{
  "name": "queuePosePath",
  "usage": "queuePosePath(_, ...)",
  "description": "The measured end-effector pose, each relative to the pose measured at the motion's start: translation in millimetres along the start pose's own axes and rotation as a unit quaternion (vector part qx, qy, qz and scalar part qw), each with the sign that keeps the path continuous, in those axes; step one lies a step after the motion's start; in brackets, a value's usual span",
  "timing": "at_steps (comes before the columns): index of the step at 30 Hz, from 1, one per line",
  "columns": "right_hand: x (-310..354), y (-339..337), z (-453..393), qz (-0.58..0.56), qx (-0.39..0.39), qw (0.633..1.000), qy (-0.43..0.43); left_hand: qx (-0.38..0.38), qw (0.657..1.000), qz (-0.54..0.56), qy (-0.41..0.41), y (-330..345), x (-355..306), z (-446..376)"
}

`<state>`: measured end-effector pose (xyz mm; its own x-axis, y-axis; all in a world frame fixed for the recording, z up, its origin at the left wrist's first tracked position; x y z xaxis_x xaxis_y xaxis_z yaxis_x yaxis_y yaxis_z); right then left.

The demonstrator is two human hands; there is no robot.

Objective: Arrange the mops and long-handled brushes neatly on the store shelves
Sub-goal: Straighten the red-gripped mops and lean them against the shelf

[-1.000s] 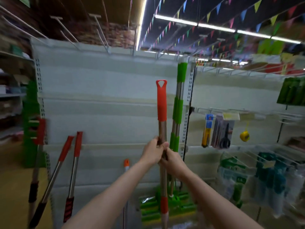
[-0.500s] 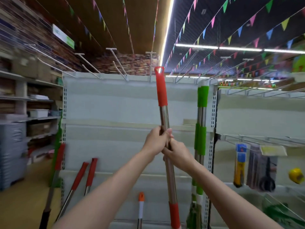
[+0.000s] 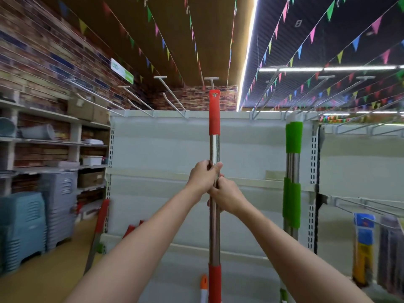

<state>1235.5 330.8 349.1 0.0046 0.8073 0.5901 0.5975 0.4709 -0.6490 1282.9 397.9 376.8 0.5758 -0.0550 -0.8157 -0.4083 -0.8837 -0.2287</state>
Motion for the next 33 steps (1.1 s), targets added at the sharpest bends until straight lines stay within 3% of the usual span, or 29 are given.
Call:
queuePosePath(7, 3.2, 4.5, -23.3, -0.024, 0.007, 1.000, -0.016, -0.045, 0.999, -0.018, 0.005, -4.2, 2.0, -20.3)
queuePosePath(18, -31.2, 30.9, -56.6, -0.049, 0.035, 0.998, 0.015, -0.017, 0.998, -0.034, -0.048, 6.3, 39.8, -48.5)
queuePosePath(33, -68.9, 39.0, -118.2, -0.055, 0.020, 0.994, 0.096, 0.034, 0.995, -0.079, -0.041, 27.9, 74.0, -120.4)
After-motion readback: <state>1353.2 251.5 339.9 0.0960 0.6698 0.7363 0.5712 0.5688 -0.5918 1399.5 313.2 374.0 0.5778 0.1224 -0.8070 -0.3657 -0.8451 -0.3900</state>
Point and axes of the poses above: each hand's wrist, its own z-axis away from the middle knuckle, its own y-axis out of the palm, x = y × z, the point moved 4 cm from there along -z, towards the middle knuckle
